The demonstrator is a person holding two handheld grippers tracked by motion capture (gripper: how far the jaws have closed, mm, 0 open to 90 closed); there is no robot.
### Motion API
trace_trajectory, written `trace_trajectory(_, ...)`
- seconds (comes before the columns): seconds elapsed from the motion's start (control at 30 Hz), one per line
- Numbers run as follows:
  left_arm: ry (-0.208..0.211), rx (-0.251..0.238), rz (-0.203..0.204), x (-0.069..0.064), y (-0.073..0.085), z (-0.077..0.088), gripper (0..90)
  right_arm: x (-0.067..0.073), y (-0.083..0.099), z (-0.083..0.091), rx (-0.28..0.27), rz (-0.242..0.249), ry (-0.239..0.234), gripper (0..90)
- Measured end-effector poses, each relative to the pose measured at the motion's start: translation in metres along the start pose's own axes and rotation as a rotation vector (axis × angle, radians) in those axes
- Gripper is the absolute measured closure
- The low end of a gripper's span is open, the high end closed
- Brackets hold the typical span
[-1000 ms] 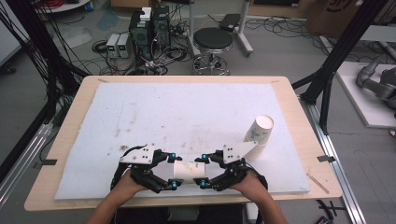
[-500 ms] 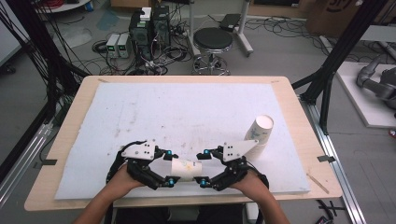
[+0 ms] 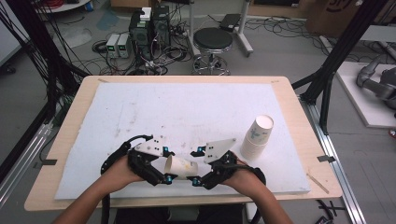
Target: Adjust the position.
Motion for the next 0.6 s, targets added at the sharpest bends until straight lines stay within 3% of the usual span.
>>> trace_trajectory(0.17, -0.025, 0.075, -0.017, 0.002, -0.005, 0.003, 27.3, -0.001, -0.006, -0.004, 0.052, 0.038, 0.016, 26.0)
trace_trajectory(0.4, -0.026, 0.159, -0.018, 0.004, -0.007, 0.005, 27.5, -0.002, -0.01, -0.011, 0.102, 0.06, 0.018, 26.0)
trace_trajectory(0.6, -0.041, 0.196, -0.035, 0.004, -0.012, 0.004, 27.5, -0.002, -0.013, -0.018, 0.143, 0.077, 0.022, 26.0)
Point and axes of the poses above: each handheld gripper's, and its own axes: z roughly backward along the jaws, y roughly out of its underside, x roughly to its left, the point moved 5 cm from there along -z, roughly forward along the jaws, and after that the axes turned 10 degrees about x, right-handed, at the moved point
